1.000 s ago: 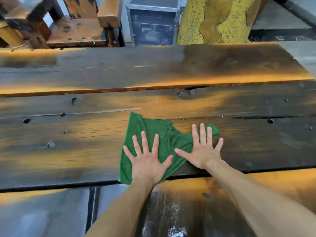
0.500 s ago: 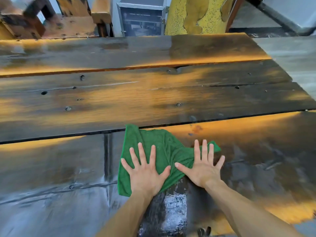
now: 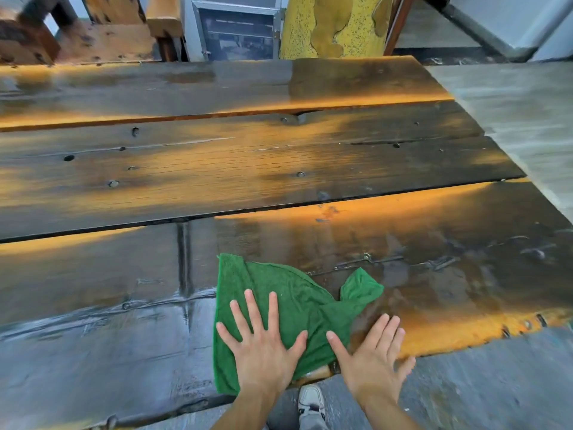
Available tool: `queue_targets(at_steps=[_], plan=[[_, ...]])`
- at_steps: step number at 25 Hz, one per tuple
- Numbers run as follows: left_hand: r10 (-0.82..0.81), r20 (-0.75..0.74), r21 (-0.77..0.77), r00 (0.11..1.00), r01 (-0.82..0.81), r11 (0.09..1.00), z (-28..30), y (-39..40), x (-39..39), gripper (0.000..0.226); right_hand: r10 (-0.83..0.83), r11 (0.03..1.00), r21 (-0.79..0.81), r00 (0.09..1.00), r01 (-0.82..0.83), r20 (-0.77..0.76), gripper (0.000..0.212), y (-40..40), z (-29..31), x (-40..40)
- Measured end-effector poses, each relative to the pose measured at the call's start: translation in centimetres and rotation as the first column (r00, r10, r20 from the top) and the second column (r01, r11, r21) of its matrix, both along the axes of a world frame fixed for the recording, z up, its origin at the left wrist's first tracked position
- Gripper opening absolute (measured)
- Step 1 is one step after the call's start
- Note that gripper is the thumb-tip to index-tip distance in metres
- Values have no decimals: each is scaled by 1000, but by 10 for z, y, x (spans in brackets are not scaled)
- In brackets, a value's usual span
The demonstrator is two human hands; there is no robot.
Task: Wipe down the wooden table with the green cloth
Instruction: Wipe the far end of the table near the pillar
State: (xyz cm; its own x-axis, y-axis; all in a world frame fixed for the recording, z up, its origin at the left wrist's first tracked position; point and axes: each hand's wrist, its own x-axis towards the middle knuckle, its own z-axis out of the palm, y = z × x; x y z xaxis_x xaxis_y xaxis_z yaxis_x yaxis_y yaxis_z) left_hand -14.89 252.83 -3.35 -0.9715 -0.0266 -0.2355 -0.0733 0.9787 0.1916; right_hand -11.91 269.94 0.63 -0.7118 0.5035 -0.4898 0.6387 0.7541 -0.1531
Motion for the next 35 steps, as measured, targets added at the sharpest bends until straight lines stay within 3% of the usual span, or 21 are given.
queue_targets(at_steps=[2, 5, 7, 8, 9, 13, 18, 21, 25, 35], plan=[[-6, 6, 1, 1000, 6, 1000, 0, 0, 4, 95, 217, 970, 150, 958, -191, -186, 101, -3, -4, 14], [-10, 7, 2, 1000, 10, 1000, -1, -2, 4, 95, 587, 810, 325, 680, -488, -440, 58, -6, -4, 0], [-8, -9, 3, 1000, 8, 1000, -1, -3, 2, 93, 708, 699, 379, 518, -606, -480, 38, -14, 2, -15], [-13, -13, 7, 1000, 13, 1000, -1, -3, 2, 92, 729, 676, 374, 503, -635, -463, 36, -20, 3, -21], [-21, -13, 9, 1000, 21, 1000, -1, -3, 3, 92, 733, 674, 357, 529, -647, -427, 37, -27, 4, -27], [-16, -25, 5, 1000, 16, 1000, -2, -9, -2, 89, 604, 794, 237, 771, -561, -199, 55, -40, 7, -52], [-7, -50, -8, 999, 7, 1000, -4, -12, -32, 86, 542, 814, 269, 840, -514, -36, 65, -55, 2, -74], [-41, -89, -17, 995, 40, 999, -8, -9, -46, 81, 394, 901, 244, 912, -359, -111, 65, -71, -15, -79], [-136, -106, -42, 985, 132, 990, -8, -3, -74, 83, 453, 879, 312, 836, -361, -309, 72, -31, -41, -93], [-186, -26, -23, 982, 185, 982, 0, 54, -158, 90, 546, 812, 345, 822, -471, -162, 81, 51, -36, -177]])
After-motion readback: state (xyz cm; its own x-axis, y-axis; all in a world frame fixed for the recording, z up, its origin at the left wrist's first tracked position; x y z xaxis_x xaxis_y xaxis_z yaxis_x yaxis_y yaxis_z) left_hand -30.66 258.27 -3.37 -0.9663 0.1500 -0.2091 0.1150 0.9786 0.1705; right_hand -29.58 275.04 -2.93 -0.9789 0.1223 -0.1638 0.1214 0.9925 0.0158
